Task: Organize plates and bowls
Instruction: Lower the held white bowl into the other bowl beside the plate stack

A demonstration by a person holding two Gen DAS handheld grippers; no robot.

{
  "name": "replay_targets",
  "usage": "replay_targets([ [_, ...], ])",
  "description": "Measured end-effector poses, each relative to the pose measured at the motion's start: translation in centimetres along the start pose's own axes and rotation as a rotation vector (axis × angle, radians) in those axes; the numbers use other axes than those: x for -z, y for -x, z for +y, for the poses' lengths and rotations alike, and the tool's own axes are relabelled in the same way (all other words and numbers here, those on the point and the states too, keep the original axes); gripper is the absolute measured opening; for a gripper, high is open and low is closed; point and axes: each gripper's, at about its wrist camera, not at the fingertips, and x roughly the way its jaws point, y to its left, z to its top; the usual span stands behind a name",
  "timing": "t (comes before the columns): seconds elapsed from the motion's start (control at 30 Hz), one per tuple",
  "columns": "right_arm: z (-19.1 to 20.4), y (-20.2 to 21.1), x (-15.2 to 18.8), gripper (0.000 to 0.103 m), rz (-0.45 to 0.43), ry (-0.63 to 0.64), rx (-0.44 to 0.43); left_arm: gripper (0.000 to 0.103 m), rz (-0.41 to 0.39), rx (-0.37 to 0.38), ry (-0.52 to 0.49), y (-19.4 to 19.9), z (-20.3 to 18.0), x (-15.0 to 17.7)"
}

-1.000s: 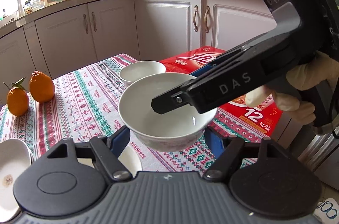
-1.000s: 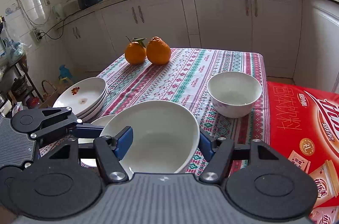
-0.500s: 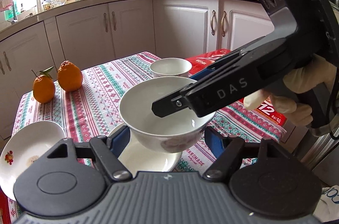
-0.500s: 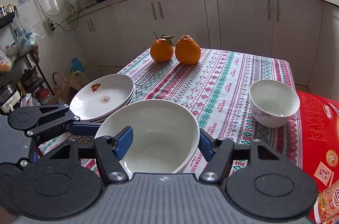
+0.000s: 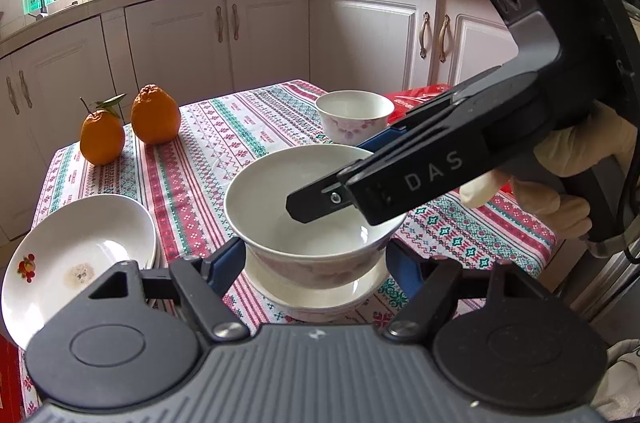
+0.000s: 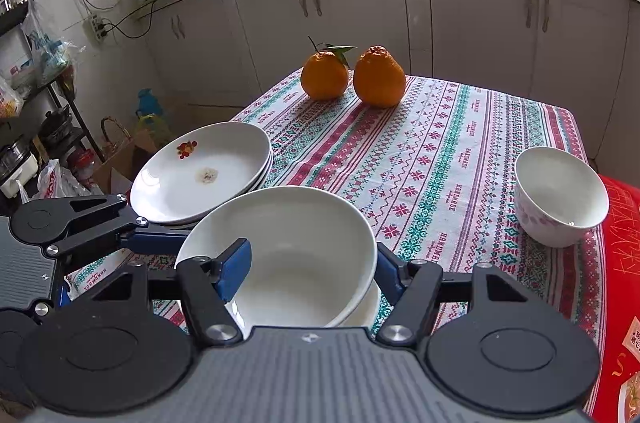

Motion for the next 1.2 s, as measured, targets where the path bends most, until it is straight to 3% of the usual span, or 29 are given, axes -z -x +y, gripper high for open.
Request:
replay_targets([
  [0.83,0.0,-1.7,1.0,0.071,0.028,0.014,0.029,0.077,0.051,0.018,0.006,-1.5,0.5,0.7],
  [1.2,0.5,-1.6,1.3,0.075,0.013,0.057,0.058,0.088,0.057,0.040,0.008,-1.9,0.7,0.8],
])
